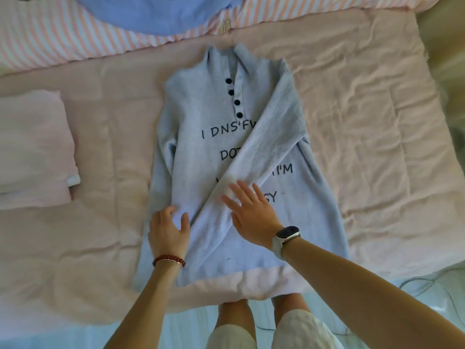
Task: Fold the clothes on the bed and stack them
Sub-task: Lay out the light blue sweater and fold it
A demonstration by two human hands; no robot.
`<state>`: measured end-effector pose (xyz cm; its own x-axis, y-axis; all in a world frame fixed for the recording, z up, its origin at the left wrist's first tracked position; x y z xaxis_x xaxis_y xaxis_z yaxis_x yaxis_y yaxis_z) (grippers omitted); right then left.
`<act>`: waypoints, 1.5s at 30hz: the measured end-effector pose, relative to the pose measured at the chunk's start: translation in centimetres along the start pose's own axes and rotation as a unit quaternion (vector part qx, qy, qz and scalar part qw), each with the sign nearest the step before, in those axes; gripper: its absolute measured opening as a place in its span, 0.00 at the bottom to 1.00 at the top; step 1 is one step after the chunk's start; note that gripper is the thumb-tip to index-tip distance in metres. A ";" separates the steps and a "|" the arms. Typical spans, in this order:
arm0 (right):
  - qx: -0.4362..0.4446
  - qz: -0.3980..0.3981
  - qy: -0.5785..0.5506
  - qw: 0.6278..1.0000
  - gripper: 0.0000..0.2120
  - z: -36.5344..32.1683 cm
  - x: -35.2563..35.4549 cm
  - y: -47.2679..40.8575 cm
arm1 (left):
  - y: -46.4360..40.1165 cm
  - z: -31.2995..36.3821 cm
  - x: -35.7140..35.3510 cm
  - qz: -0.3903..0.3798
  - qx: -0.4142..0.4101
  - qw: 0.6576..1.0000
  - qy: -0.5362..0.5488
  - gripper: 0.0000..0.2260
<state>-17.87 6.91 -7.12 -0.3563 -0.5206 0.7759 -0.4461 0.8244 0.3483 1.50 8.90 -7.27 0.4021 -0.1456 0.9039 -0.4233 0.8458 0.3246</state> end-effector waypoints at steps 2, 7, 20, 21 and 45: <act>0.005 -0.096 0.046 0.994 0.24 -1.0 -2.5 -1.0 | -1.5 -3.0 1.1 0.004 0.095 0.995 0.003 0.19; -0.068 -0.119 0.031 0.990 0.25 -2.0 -4.4 -1.8 | -5.1 -7.8 0.2 -0.153 0.139 0.977 0.054 0.17; -0.198 0.013 -0.377 0.905 0.13 -9.4 -1.9 -7.4 | -7.4 -12.6 12.9 0.070 0.123 0.979 0.144 0.15; -0.235 -0.014 -0.465 0.854 0.12 -10.1 -2.0 -8.1 | -7.0 -10.8 12.6 -0.018 0.038 0.985 0.165 0.13; -0.359 -0.045 -0.209 0.909 0.20 -13.3 -9.7 -8.6 | -13.7 -7.0 5.2 -0.242 0.096 0.931 0.256 0.07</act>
<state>0.33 7.79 -10.69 -0.6924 -0.5076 0.5128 0.1088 0.6291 0.7697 15.10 0.17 -9.02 0.8972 -0.1804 0.4030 -0.2093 0.6300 0.7478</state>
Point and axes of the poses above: each hand's wrist, its own y-axis away from the middle knuckle, its own x-axis out of the back of the hand, z = x × y, the point moved 5 cm from there along -y, towards the middle knuckle, and after that the axes turned 8 degrees about -y, right-handed, at the moved point
